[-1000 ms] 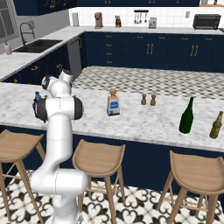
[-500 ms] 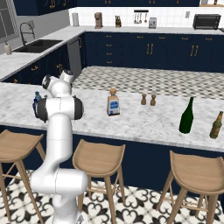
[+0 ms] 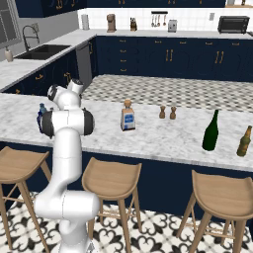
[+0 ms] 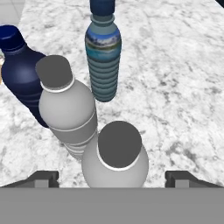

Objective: Move the plastic bottles in the middle to the plastics group, and the glass bottles in the middle to the glass group.

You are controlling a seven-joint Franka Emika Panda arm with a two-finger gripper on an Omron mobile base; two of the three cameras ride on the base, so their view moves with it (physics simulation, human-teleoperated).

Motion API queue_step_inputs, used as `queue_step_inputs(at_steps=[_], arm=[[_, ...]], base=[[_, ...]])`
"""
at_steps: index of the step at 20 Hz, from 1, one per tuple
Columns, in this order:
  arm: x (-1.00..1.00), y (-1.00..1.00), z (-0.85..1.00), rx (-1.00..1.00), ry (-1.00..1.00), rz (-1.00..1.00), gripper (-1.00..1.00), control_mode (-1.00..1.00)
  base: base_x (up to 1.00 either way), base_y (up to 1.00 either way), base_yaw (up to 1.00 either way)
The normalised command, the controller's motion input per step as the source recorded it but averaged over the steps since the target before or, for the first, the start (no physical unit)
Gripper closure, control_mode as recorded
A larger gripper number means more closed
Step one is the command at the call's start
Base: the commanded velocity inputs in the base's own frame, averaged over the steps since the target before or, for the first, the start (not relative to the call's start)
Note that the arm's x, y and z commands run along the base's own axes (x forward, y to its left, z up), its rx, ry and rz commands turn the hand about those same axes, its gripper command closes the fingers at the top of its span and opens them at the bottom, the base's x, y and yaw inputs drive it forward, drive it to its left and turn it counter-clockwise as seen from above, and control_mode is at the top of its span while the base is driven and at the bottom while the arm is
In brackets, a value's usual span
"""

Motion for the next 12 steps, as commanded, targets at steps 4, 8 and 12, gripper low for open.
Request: queue_step_inputs(at_steps=[4, 8, 12], arm=[[-0.13, -0.22, 0.1, 0.0, -0.03, -0.01, -1.0, -1.0], [-0.42, -0.6, 0.26, 0.0, -0.09, -0.08, -1.0, -1.0], [-0.51, -0.6, 0.27, 0.0, -0.09, -0.07, -1.0, -1.0]], base=[[0.0, 0.0, 0.0], [0.0, 0.0, 0.0], [0.0, 0.0, 0.0]])
